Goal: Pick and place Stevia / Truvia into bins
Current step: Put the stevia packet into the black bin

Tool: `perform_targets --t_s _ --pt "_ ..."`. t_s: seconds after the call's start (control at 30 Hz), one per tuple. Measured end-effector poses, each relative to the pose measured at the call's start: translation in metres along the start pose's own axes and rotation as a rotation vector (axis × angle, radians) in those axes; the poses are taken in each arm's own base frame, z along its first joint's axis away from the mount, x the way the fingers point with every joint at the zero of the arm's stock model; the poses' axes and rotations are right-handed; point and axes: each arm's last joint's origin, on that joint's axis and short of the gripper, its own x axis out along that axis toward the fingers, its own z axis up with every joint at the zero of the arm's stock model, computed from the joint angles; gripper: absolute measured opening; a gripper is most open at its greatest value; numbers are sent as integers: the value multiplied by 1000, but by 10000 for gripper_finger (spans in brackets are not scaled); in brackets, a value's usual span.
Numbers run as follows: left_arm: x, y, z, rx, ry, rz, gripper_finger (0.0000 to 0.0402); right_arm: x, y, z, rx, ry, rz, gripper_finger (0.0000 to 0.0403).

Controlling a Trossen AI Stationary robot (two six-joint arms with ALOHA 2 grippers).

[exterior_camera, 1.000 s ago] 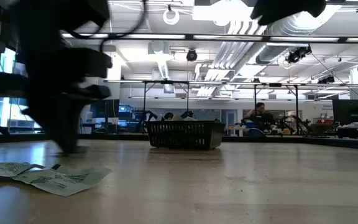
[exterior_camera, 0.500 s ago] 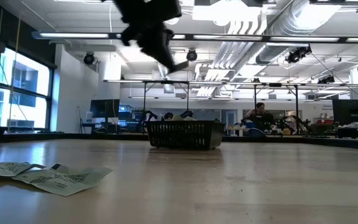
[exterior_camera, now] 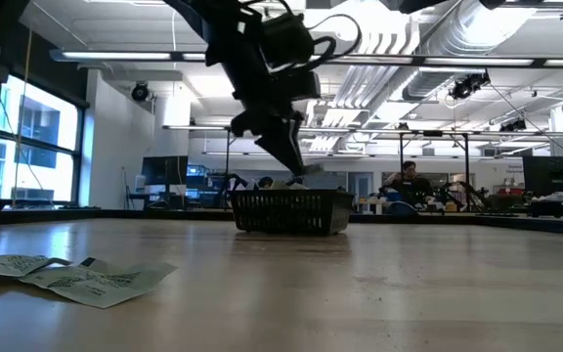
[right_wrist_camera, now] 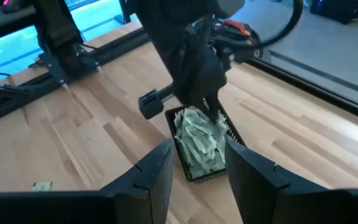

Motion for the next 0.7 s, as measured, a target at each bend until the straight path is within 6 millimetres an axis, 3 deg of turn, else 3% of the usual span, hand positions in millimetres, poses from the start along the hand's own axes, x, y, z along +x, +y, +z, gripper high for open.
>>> perform_targets --t_s 0.4,0.57,0.7 --pt "-4 -17 18 45 -31 68 64 2 -4 -1 -17 32 -21 138" --pt "-3 -16 18 21 -17 97 129 2 -5 -2 -27 49 -20 138" --pt "-12 -20 11 -12 114 185 193 2 -5 -3 -28 74 -8 138"
